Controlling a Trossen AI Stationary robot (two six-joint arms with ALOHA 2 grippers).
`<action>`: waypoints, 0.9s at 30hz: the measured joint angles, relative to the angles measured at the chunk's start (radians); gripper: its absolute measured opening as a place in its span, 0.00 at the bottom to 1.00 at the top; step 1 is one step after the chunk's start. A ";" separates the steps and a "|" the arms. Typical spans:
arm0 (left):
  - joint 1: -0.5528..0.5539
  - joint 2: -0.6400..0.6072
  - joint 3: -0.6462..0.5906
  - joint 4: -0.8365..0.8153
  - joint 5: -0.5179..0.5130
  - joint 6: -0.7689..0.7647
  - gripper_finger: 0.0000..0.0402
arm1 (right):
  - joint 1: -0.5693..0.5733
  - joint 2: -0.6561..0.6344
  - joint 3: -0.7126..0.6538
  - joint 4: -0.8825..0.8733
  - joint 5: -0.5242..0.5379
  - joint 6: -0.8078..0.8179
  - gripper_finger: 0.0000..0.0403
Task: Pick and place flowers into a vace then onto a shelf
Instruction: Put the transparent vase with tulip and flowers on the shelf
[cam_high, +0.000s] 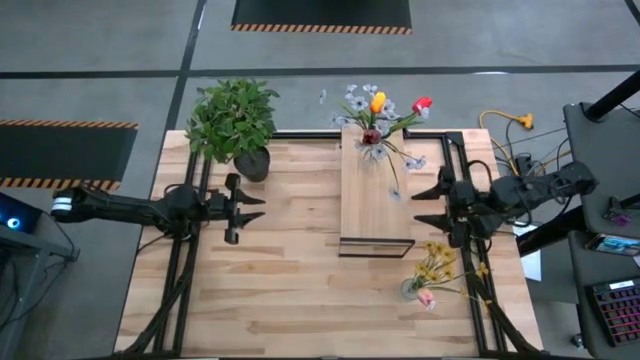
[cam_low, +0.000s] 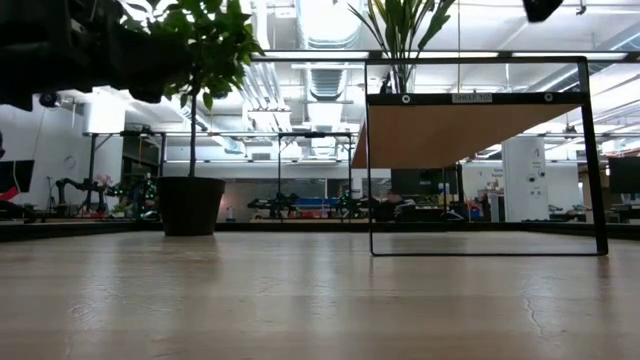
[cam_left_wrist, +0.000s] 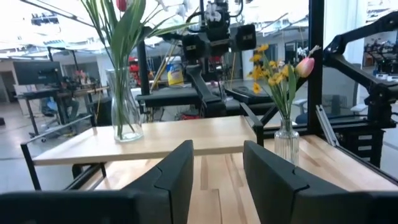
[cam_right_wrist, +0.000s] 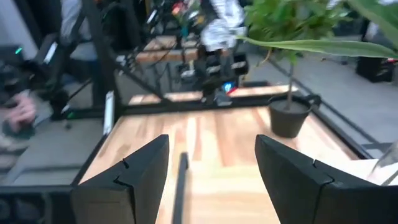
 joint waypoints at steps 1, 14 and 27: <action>0.000 -0.005 -0.004 0.000 0.000 0.000 0.31 | 0.016 0.000 0.027 -0.045 0.000 0.004 0.57; 0.000 -0.007 -0.026 -0.001 0.000 -0.001 0.31 | 0.260 0.045 0.268 -0.291 0.036 0.064 0.57; 0.001 -0.002 -0.026 -0.008 0.000 -0.004 0.31 | 0.518 0.353 0.469 -0.666 0.064 0.484 0.57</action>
